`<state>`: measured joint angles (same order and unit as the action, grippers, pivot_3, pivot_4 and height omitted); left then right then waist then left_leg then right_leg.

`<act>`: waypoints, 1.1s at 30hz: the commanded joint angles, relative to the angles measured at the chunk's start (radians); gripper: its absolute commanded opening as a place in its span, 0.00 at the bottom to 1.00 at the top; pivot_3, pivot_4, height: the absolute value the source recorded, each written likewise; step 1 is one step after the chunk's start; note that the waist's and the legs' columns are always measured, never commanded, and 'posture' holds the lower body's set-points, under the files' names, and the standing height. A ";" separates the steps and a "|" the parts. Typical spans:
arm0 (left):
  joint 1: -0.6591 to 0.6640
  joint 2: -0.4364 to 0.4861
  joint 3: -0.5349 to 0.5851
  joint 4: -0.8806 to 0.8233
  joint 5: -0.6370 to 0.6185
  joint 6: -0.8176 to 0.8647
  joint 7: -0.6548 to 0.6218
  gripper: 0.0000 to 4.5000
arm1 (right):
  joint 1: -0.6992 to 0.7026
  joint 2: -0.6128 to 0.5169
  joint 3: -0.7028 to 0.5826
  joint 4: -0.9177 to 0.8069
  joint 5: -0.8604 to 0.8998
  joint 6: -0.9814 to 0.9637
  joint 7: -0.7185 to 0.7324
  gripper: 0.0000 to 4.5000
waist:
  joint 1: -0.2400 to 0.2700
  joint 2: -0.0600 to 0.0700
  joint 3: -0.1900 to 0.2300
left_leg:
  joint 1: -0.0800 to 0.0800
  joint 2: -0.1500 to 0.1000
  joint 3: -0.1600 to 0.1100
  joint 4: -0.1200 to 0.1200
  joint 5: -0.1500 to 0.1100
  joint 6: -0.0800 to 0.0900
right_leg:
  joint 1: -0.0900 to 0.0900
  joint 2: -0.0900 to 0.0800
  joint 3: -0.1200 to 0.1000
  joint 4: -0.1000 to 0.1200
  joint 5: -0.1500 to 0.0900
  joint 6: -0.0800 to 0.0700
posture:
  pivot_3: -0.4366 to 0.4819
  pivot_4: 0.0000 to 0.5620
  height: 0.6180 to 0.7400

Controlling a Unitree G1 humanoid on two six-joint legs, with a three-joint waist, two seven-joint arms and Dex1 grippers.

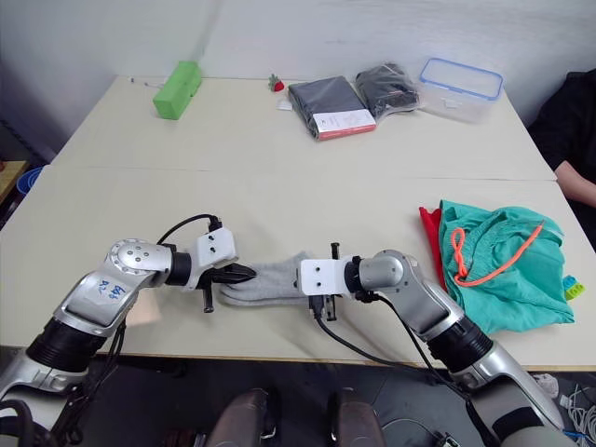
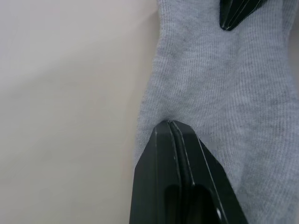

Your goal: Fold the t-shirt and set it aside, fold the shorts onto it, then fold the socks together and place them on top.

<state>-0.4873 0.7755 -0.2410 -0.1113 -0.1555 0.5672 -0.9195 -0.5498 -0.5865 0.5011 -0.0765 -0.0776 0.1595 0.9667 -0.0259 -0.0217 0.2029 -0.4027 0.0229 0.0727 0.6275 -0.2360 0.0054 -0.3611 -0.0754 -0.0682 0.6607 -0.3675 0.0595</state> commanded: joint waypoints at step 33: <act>0.326 -0.010 0.456 -0.313 -0.321 0.532 0.159 0.14 | 0.071 0.003 -0.065 0.019 -0.006 0.079 0.015 0.00 | -0.002 -0.003 -0.008 | 0.013 0.002 0.003 -0.013 -0.001 -0.001 | 0.006 0.001 0.003 -0.002 -0.002 -0.004 | 0.48 0.27 1.00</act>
<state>-0.1705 0.7797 0.1243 -0.4164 -0.4262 1.0389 -0.7840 -0.4940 -0.5748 0.4454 -0.1029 -0.0728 0.2265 0.9800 -0.0282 -0.0243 0.1949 -0.3897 0.0243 0.0752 0.6150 -0.2374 0.0043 -0.3550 -0.0748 -0.0655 0.6582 -0.3697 0.0557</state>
